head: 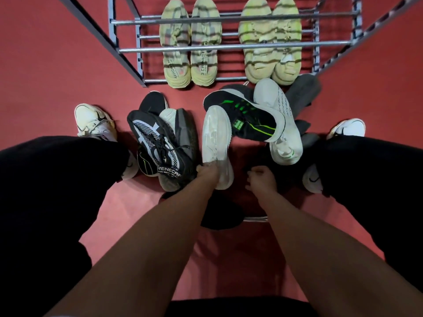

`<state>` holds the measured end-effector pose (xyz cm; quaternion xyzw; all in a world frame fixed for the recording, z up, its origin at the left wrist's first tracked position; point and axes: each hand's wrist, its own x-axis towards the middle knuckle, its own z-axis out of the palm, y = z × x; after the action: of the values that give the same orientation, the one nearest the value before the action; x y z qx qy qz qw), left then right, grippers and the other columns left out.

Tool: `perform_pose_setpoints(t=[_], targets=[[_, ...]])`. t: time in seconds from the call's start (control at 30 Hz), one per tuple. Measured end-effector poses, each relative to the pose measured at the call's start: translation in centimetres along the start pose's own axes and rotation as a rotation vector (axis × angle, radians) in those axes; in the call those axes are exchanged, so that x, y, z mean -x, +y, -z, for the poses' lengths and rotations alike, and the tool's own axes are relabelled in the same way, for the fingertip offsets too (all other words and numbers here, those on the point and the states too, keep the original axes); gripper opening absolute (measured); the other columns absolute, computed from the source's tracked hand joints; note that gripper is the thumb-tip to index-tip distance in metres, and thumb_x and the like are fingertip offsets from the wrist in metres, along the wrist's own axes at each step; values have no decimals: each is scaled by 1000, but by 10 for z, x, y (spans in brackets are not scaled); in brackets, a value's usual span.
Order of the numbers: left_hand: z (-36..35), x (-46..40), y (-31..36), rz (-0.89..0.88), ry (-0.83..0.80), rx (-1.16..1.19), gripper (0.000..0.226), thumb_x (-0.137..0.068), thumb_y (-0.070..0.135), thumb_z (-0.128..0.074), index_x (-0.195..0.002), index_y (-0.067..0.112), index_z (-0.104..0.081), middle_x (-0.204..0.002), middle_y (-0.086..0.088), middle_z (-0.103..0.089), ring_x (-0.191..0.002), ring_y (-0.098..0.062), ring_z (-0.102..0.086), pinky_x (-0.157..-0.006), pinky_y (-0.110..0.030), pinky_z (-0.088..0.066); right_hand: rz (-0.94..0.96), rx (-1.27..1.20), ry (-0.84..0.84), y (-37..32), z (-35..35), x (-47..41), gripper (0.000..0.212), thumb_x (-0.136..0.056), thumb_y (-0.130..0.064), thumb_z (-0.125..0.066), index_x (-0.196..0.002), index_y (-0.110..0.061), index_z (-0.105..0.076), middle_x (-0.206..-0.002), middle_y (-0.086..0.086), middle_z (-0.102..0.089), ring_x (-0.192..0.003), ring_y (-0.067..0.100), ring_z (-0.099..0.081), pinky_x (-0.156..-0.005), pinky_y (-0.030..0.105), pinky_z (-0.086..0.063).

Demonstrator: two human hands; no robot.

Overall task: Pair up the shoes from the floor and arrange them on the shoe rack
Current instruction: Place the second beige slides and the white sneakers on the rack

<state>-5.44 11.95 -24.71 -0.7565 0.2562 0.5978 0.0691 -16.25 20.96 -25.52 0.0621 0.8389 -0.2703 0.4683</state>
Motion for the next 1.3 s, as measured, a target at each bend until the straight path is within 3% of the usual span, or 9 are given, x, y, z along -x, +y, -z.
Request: perform_pose_setpoints(t=[0.17, 0.37, 0.5, 0.6, 0.73, 0.9, 1.1, 1.2, 1.3], targets=[[20, -4, -5, 99, -218, 27, 44, -91, 61, -42, -88, 21, -60, -78, 2, -59, -67, -14, -49, -60, -26, -45, -117, -150, -131, 1, -8, 7, 21, -84, -25, -63, -97, -22, -47, -110, 10, -63, -96, 27, -64, -77, 43, -56], [19, 2, -13, -49, -227, -20, 40, -87, 43, -64, -121, 21, -60, -101, 2, -67, -75, -9, -59, -59, -22, -41, -62, -10, -172, -11, -2, 18, 24, -93, -31, -53, -109, -13, -55, -95, 7, -68, -68, 23, -65, -63, 31, -47], [27, 15, 1, -203, -95, -154, 53, -87, 50, -60, -123, 12, -62, -116, -8, -66, -105, -29, -65, -76, -30, -52, 516, 443, 240, -46, 5, 35, 27, -88, -35, -55, -69, -15, -51, -79, 16, -64, -78, 34, -60, -64, 32, -36], [44, 29, 19, -298, -38, -168, 62, -88, 57, -54, -123, 6, -63, -123, -14, -66, -111, -33, -63, -98, -40, -51, 987, 587, 517, -81, 4, 47, 14, -85, -29, -60, -90, -16, -61, -96, 12, -61, -93, 35, -57, -75, 41, -42], [68, 42, 25, -369, 13, -385, 64, -91, 57, -48, -123, 3, -61, -125, -17, -63, -115, -33, -60, -99, -32, -45, 646, 852, 370, -121, 19, 26, 64, -84, -30, -66, -141, -19, -38, -151, 14, -30, -138, 40, -29, -108, 52, -28], [79, 55, 6, -489, -156, -570, 52, -91, 57, -49, -105, 12, -71, -94, -10, -70, -91, -25, -64, -77, -26, -46, 421, 813, 70, -130, 43, 22, 63, -83, -30, -70, -134, -5, -42, -137, 22, -46, -124, 39, -49, -100, 39, -42], [108, 40, -3, -517, 361, -427, 23, -89, 25, -52, -106, 19, -66, -120, -12, -63, -108, -33, -61, -96, -39, -51, 251, 329, -104, -113, 36, 35, 17, -88, -20, -61, -100, -9, -63, -77, 11, -61, -67, 22, -58, -58, 32, -48], [123, 26, -1, -331, 544, -242, 39, -89, 29, -57, -124, 12, -50, -135, -14, -44, -124, -37, -45, -106, -38, -36, 83, 8, -244, -95, 33, 45, 8, -97, -17, -53, -96, -14, -59, -91, 6, -61, -72, 15, -57, -60, 28, -49], [127, 0, 4, -102, 355, 48, 67, -86, 42, -61, -135, 3, -37, -141, -20, -44, -129, -39, -46, -110, -42, -38, -36, -227, -296, -79, 25, 50, 13, -101, -16, -48, -110, -14, -56, -110, 5, -58, -81, 20, -60, -79, 36, -51]])
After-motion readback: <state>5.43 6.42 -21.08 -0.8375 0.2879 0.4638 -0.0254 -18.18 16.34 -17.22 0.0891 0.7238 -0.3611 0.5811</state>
